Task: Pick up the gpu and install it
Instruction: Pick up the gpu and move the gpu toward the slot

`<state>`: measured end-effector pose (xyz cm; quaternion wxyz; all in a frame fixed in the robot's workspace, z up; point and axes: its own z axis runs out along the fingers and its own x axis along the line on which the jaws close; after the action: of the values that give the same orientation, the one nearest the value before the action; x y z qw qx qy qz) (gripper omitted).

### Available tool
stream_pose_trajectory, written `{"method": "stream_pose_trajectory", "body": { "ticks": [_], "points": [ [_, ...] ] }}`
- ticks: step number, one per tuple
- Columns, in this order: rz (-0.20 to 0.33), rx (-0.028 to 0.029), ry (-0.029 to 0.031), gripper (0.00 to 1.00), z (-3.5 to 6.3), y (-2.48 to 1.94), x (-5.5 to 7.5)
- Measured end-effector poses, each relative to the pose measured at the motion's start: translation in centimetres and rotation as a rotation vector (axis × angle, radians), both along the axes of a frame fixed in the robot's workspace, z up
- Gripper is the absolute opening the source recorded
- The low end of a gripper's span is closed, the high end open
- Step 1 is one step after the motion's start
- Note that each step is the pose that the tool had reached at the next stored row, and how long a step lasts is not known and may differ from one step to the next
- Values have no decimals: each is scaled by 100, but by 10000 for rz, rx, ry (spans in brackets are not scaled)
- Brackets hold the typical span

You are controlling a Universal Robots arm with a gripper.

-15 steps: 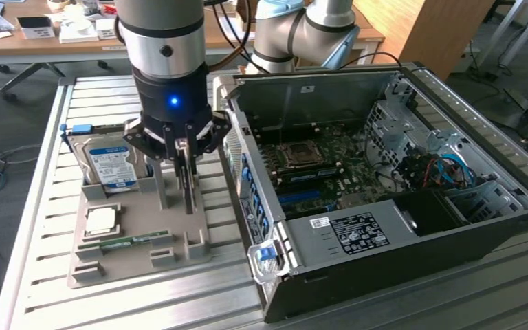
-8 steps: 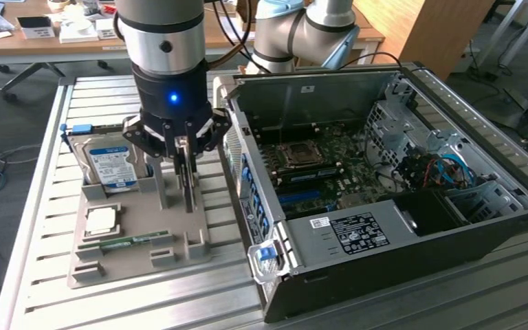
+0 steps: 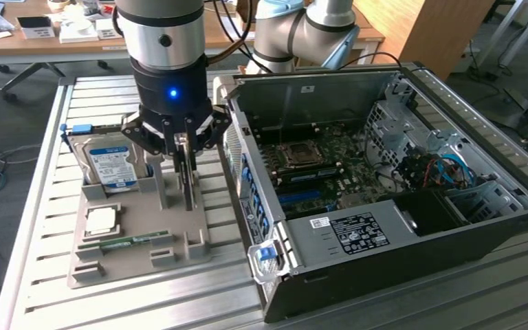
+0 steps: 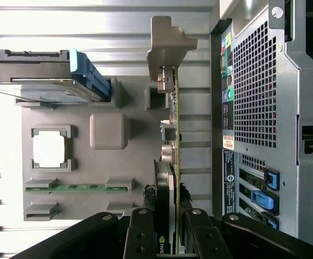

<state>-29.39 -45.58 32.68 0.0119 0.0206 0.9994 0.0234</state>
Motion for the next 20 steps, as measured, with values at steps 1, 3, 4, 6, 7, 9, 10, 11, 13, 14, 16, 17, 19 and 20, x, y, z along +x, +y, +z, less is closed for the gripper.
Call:
{"method": "stream_pose_trajectory", "body": {
  "ticks": [1, 3, 4, 6, 7, 9, 10, 11, 13, 14, 16, 17, 19, 20],
  "points": [
    [-1, 0, 0, 27, 0, 0, 0],
    [0, 1, 0, 27, 0, 0, 0],
    [0, 0, 0, 27, 0, 0, 0],
    [0, 0, 0, 27, 0, 0, 0],
    [0, 0, -1, 27, 0, 0, 0],
    [0, 1, -1, 27, 0, 0, 0],
    [0, 2, -2, 27, 1, 0, 0],
    [-1, 0, 0, 27, 7, 0, -1],
    [0, 9, 1, 27, 26, 0, 0],
    [0, 15, 0, 27, 37, 0, 0],
    [0, 26, 0, 27, 64, 0, 0],
    [-1, 34, 0, 27, 76, 0, 0],
    [-1, 42, 0, 27, 98, 0, 0],
    [0, 44, 0, 27, 107, 0, 0]
  ]
}}
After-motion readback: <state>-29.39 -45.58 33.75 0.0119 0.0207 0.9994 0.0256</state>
